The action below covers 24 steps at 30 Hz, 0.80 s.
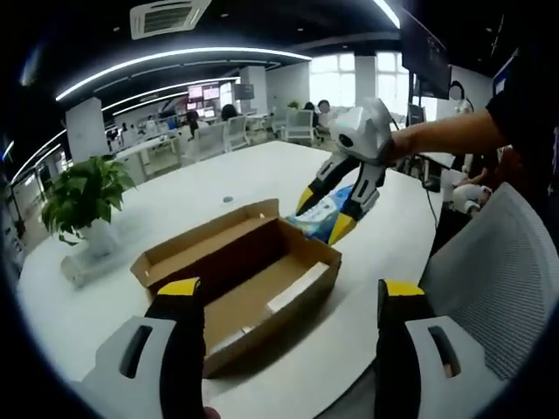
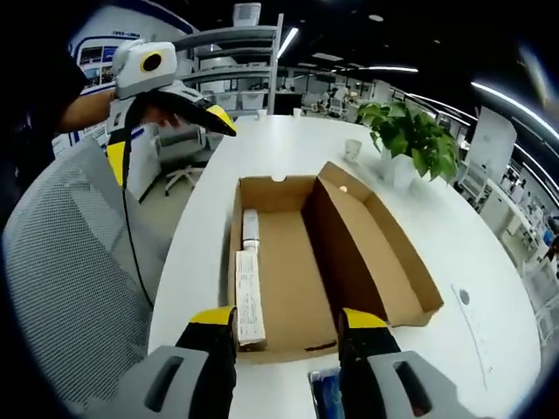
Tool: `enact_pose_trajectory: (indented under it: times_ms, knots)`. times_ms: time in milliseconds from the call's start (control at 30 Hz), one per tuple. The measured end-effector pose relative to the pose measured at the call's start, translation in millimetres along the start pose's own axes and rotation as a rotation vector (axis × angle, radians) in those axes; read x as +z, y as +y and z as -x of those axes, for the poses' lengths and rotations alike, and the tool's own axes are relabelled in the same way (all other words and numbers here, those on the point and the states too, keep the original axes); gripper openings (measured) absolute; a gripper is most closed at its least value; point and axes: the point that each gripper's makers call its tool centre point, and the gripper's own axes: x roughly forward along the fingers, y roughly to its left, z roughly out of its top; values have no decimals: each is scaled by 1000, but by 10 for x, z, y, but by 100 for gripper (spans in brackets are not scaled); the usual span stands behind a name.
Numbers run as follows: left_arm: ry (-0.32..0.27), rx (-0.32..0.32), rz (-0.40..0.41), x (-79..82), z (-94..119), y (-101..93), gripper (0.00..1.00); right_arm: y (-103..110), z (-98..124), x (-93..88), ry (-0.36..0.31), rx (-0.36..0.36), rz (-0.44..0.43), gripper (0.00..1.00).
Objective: Operate the shoe box by opening the lid, removing the specified soft item, and placing it in the target area until the item is outside and the box remains undamaged.
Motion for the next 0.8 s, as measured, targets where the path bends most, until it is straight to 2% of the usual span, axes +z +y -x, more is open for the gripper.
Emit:
enact_pose_trajectory:
  times_ms: [267, 433, 800]
  knots:
    - [0, 24, 24, -196, 268, -123, 81, 40, -293, -35, 29, 49, 11, 44]
    - [-2, 62, 32, -296, 385, -130, 81, 92, -463, -51, 53, 75, 25, 44]
    - [-10, 110, 31, -411, 440, -194, 81, 110, -656, -87, 85, 90, 2, 41]
